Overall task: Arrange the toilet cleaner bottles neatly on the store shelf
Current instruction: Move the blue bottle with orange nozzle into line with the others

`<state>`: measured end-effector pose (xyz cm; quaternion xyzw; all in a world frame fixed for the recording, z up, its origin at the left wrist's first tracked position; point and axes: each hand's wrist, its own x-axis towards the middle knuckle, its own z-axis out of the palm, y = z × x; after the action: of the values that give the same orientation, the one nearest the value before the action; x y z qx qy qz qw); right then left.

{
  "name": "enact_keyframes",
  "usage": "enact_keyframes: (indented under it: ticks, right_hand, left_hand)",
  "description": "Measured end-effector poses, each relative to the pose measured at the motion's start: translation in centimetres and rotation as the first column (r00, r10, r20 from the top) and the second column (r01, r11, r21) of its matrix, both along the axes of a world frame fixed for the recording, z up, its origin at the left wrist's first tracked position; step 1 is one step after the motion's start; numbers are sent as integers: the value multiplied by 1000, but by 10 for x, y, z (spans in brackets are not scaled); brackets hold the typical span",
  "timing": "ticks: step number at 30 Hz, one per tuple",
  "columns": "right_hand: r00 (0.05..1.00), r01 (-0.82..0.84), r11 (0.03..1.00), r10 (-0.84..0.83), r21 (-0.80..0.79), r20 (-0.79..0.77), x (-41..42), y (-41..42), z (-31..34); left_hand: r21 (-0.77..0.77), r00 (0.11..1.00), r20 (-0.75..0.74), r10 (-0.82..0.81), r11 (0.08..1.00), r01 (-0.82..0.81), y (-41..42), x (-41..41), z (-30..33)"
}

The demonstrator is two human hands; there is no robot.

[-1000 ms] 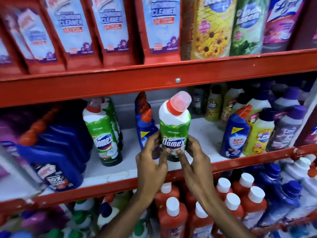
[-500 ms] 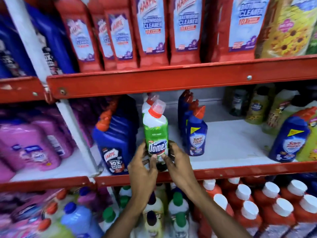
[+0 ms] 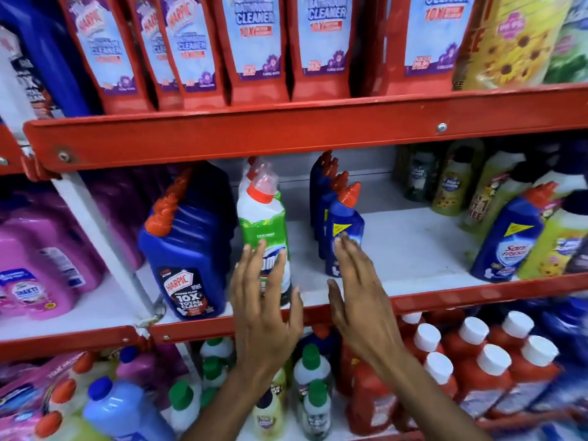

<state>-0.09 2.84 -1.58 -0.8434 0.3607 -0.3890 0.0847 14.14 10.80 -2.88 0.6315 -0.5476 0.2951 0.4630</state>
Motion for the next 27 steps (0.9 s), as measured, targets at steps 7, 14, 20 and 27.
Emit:
enact_keyframes:
  ticks: [7,14,20,27]
  right_hand:
    - [934,269,944,-304,-192,-185,-78,-41,-9]
    - [874,410,885,-451,-222,-180,-160,-86,-19]
    - [895,446,895,-446,-30,-9,-209,-119,-29]
    - [917,328,919,-366,219,162,-229,-140,-20]
  left_hand:
    - [248,948,301,-104,968,28,-54,-67,1]
    - [435,925,297,-239,896,91,-115,-139,-9]
    - [508,921,141,-363,825,247,-165,-194,-16]
    - [350,770,-525,-363,732,584,-209,-241,2]
